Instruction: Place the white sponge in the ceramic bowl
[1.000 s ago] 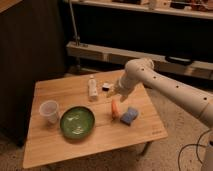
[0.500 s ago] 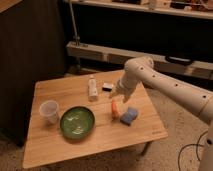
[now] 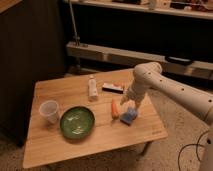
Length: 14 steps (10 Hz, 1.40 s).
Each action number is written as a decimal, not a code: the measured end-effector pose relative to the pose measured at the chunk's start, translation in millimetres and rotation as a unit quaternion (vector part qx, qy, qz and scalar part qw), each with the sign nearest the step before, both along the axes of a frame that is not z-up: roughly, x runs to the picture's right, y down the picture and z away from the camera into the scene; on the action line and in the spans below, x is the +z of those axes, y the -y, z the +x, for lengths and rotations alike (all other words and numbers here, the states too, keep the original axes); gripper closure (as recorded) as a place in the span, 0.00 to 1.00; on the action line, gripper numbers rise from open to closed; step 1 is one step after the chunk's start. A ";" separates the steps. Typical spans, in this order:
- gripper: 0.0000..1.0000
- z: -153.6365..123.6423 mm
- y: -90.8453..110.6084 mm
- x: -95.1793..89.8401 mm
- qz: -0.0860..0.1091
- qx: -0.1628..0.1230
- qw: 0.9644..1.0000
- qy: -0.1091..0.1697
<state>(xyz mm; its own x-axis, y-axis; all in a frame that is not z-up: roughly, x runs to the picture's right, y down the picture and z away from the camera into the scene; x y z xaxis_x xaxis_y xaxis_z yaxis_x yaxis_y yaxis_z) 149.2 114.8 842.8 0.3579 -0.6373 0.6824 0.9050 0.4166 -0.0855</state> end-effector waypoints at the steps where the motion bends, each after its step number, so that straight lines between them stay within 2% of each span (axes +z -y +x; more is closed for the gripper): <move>1: 0.45 4.8 -9.9 12.5 -0.011 0.013 1.000 0.006; 3: 0.45 4.8 -29.6 34.8 -0.047 0.025 0.999 0.012; 4: 0.45 5.3 -33.8 40.3 -0.053 0.030 0.998 0.012; 5: 0.50 6.0 -36.2 41.9 -0.059 0.035 0.998 0.011; 7: 0.71 2.8 -39.3 43.1 -0.065 0.036 0.997 0.008; 9: 0.94 1.4 -37.4 42.8 -0.061 0.035 0.997 0.009; 10: 0.99 -0.1 -30.5 38.7 -0.052 0.036 0.998 0.010; 11: 1.00 2.3 -23.3 29.6 -0.045 0.035 0.998 0.006; 14: 1.00 -1.8 23.4 -15.1 -0.005 0.025 1.000 0.004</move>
<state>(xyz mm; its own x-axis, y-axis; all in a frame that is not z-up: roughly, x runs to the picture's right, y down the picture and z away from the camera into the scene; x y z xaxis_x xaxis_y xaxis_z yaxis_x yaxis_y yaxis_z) 147.4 91.4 827.7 0.3834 -0.6123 0.6915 0.8840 0.4602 -0.0826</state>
